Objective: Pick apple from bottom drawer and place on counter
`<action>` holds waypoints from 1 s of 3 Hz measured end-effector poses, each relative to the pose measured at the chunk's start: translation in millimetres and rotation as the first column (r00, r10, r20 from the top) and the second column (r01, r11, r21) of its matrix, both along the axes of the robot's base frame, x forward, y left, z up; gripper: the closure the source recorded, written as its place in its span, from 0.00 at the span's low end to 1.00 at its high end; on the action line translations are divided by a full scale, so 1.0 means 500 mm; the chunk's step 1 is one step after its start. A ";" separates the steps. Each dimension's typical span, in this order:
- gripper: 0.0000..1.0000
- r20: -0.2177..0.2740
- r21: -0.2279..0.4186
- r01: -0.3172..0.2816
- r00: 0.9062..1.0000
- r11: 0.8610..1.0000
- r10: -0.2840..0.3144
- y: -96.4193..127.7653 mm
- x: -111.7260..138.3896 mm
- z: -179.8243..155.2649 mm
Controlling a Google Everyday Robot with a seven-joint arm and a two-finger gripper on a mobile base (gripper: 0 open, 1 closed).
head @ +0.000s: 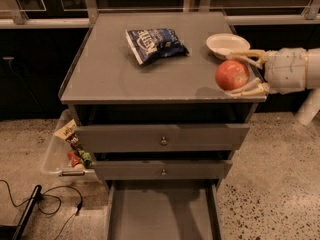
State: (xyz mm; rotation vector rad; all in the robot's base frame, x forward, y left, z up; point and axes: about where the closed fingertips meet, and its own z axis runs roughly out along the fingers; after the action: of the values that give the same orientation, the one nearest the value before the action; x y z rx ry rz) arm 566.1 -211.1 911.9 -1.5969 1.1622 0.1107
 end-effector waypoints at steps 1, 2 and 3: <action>1.00 -0.042 0.087 -0.084 0.995 0.993 0.088 0.051 0.094 0.007; 1.00 -0.129 0.187 -0.150 0.976 0.971 0.176 0.120 0.171 0.002; 1.00 -0.227 0.209 -0.152 0.953 0.966 0.199 0.152 0.207 -0.019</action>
Offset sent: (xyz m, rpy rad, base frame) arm 0.1352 0.0951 0.0041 0.2972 0.2808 0.2493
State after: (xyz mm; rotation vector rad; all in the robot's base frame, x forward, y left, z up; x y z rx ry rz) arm 669.4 -135.0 902.2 -1.5441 1.1562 0.5353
